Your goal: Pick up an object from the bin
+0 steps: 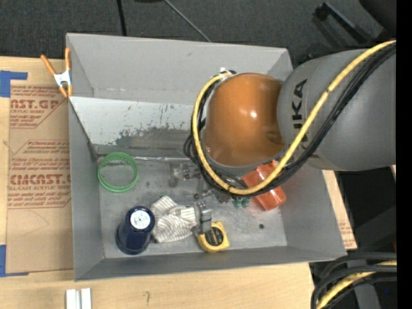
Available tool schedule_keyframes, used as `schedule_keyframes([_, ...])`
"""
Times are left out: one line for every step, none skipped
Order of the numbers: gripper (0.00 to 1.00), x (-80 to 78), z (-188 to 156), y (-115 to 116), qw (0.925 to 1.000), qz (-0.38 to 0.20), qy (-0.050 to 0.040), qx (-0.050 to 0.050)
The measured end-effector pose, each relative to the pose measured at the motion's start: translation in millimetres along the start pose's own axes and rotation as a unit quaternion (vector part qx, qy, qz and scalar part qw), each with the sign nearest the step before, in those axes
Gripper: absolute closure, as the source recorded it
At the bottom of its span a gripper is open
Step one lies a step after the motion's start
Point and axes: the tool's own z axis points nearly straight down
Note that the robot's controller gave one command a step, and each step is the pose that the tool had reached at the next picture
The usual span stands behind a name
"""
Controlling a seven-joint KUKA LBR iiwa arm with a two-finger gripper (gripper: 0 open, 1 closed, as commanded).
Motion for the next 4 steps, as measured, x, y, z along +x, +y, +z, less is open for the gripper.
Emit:
schedule_keyframes([0.00,6.7,22,-12,0.9994,0.034,0.0038,-0.001])
schedule_keyframes([0.00,13.0,53,-5,0.9990,0.044,0.0021,0.000])
schedule_keyframes([0.00,13.2,102,-33,0.9973,0.074,0.0023,-0.001])
schedule_keyframes([1.00,6.2,119,-28,0.9927,0.121,0.0030,0.000])
